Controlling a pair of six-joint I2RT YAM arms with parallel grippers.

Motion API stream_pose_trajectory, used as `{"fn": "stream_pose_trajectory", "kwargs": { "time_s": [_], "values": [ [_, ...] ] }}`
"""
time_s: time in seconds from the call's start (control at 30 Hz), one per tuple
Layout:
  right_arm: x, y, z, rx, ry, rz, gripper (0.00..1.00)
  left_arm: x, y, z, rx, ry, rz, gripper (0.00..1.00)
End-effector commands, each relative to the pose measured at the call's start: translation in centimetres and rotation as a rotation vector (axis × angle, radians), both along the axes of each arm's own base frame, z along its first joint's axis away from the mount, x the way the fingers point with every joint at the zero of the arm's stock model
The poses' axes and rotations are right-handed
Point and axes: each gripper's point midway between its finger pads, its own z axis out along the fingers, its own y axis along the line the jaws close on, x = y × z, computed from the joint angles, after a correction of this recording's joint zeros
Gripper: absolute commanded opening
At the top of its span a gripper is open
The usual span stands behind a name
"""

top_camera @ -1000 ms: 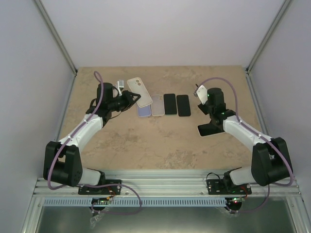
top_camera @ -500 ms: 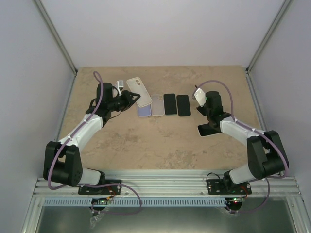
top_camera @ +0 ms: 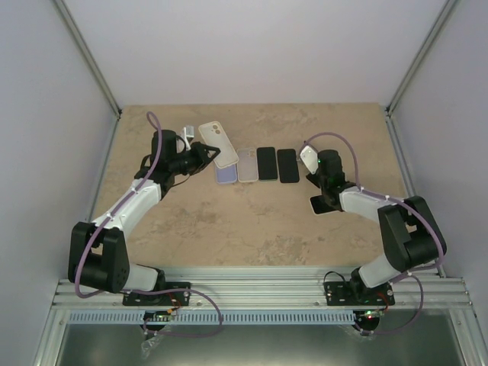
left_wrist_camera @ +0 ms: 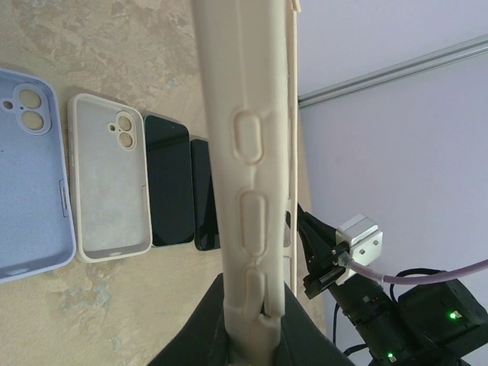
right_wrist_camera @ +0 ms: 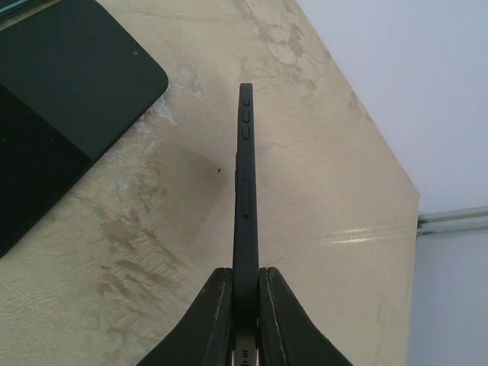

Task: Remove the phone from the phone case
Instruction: Place the phone at the center of the board.

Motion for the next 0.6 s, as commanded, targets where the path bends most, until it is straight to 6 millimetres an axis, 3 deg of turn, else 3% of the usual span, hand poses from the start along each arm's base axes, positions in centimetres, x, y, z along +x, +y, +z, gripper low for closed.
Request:
{"fn": "stream_pose_trajectory", "kwargs": {
  "time_s": [0.0, 0.57],
  "values": [
    [0.8, 0.5, 0.8, 0.013, -0.07, -0.006, 0.01, 0.5, 0.1, 0.8, -0.005, -0.03, -0.001, 0.0],
    [-0.4, 1.6, -2.0, -0.018, 0.01, 0.045, 0.14, 0.5, 0.2, 0.9, -0.005, -0.035, 0.003, 0.0]
  ]
}}
